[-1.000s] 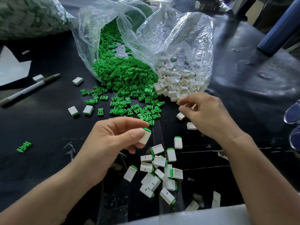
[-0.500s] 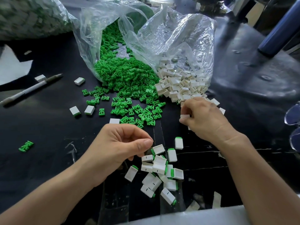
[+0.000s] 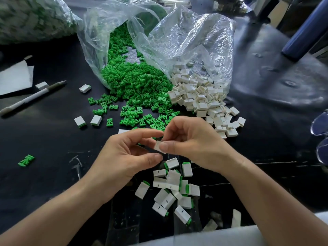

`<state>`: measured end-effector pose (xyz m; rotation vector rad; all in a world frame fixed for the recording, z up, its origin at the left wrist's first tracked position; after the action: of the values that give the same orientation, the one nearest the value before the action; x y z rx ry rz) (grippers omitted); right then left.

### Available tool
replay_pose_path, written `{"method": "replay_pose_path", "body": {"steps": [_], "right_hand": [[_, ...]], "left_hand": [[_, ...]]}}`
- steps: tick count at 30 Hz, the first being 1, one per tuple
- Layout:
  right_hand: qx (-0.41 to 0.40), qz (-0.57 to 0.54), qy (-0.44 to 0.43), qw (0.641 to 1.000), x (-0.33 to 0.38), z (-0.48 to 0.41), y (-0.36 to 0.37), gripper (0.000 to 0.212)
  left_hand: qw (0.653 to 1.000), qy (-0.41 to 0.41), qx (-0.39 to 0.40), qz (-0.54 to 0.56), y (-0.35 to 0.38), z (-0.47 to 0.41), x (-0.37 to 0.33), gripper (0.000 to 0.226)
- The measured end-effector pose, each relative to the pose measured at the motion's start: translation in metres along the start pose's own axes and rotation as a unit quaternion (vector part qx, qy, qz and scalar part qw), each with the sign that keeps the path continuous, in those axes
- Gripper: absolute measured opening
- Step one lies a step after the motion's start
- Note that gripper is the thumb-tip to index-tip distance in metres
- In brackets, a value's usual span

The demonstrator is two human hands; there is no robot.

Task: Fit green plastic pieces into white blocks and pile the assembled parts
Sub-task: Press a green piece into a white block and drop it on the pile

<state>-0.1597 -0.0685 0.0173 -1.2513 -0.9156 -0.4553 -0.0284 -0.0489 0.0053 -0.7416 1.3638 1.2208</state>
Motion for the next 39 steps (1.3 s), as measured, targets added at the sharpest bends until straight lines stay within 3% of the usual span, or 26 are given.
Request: {"method": "replay_pose_path", "body": {"steps": [6, 9, 11, 19, 23, 31, 36, 39], "right_hand": [[-0.013, -0.045, 0.008, 0.999, -0.001, 0.000, -0.004, 0.017], [-0.110, 0.087, 0.022, 0.990, -0.010, -0.002, -0.021, 0.011], [-0.141, 0.169, 0.028, 0.975, -0.014, -0.003, -0.025, 0.002], [-0.093, 0.296, 0.020, 0.950, -0.012, -0.011, 0.000, 0.023], [-0.071, 0.329, 0.024, 0.941, -0.014, -0.014, 0.004, 0.019], [-0.063, 0.265, 0.000, 0.962, -0.010, -0.011, 0.000, 0.011], [-0.109, 0.121, 0.016, 0.987, -0.010, -0.005, -0.014, 0.017], [-0.096, 0.032, 0.013, 0.995, -0.007, -0.003, -0.014, 0.024]], "left_hand": [[1.000, 0.009, -0.021, -0.007, -0.002, 0.000, -0.005, 0.027], [1.000, 0.003, -0.026, -0.016, -0.003, 0.000, -0.004, 0.014], [0.999, 0.006, -0.028, -0.019, -0.003, 0.000, -0.004, 0.020], [0.999, -0.012, -0.033, 0.033, -0.003, 0.000, -0.001, 0.018], [0.998, -0.021, -0.037, 0.047, -0.003, 0.000, -0.001, 0.014], [0.997, -0.030, -0.045, 0.055, -0.004, 0.000, 0.000, 0.021], [0.997, -0.023, -0.049, 0.055, -0.006, -0.001, 0.001, 0.017], [0.997, 0.001, -0.050, 0.053, -0.007, -0.001, -0.003, 0.020]]}}
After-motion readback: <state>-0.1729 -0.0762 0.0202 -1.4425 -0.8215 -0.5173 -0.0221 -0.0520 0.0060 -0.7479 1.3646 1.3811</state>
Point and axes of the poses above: each hand's wrist, its own z-axis away from the middle knuckle, its own y-axis out of the palm, x = y × z, the point moved 6 cm from there along -z, towards the middle knuckle, and after that the axes turned 13 degrees about z, right-handed, at the moved point
